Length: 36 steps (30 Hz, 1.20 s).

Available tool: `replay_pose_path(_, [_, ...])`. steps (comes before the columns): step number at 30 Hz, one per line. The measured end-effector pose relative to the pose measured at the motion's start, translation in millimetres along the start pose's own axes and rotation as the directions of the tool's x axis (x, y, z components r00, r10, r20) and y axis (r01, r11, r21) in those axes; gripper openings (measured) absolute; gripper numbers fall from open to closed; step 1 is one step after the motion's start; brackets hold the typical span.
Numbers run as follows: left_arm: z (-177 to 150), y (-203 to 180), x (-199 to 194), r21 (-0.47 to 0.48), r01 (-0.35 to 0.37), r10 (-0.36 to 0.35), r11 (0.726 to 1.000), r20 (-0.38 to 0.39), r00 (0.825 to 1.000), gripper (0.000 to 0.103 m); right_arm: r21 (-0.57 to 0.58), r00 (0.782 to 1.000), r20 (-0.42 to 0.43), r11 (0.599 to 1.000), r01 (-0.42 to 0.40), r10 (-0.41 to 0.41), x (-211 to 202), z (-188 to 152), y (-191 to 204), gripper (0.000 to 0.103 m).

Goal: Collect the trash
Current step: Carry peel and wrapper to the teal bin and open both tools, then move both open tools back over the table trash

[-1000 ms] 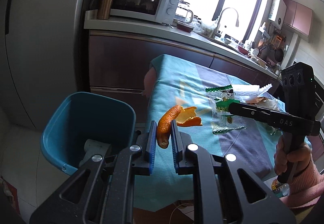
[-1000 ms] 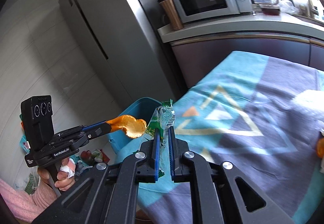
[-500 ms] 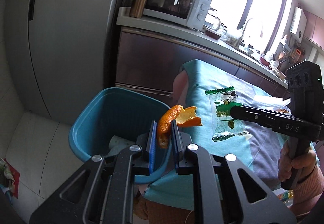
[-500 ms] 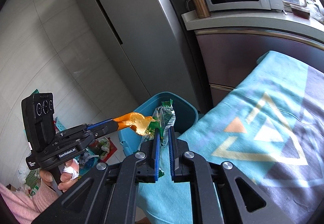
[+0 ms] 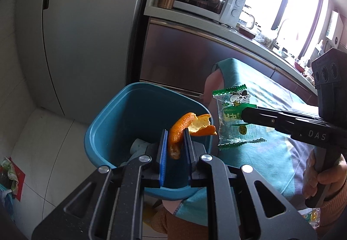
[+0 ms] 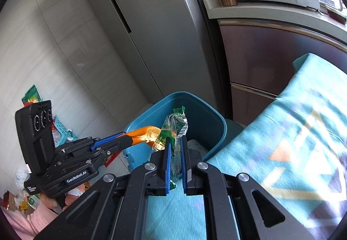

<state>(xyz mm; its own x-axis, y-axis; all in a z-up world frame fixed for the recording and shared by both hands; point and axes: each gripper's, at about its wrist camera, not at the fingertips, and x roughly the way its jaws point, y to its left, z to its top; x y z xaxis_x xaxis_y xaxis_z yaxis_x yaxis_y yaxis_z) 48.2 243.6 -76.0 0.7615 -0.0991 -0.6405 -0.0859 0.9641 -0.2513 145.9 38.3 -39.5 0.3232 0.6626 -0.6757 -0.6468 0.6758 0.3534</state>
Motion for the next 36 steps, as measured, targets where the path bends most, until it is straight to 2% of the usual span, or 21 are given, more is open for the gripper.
replay_pose_path(10, [-0.9,16.2,35.6,-0.039,-0.051,0.049,0.998,-0.053,0.997,0.015,0.005,0.992,-0.118,0.999,0.036,-0.035,51.1,10.6,5.9,0.008])
replay_pose_path(17, [-2.2,17.0,61.5,-0.052,-0.053,0.048,0.997,-0.094,0.994,0.016,0.021,0.985,-0.168,0.999,0.05,-0.046,59.1,10.4,5.9,0.017])
replay_pose_path(22, [-2.5,16.2,67.3,-0.05,-0.05,0.045,0.997,-0.098,0.994,0.019,0.047,0.987,-0.157,0.998,0.05,-0.042,54.0,9.9,-0.5,0.022])
replay_pose_path(28, [0.2,9.9,62.1,-0.031,-0.035,0.032,0.999,-0.08,0.996,0.023,0.06,0.992,-0.123,0.998,0.028,-0.021,36.6,3.5,-5.9,0.023])
replay_pose_path(36, [6.3,-24.0,29.7,0.052,0.022,-0.022,0.998,0.007,1.0,0.03,0.031,1.0,-0.005,0.999,0.013,-0.013,-27.0,-16.2,-8.0,0.028])
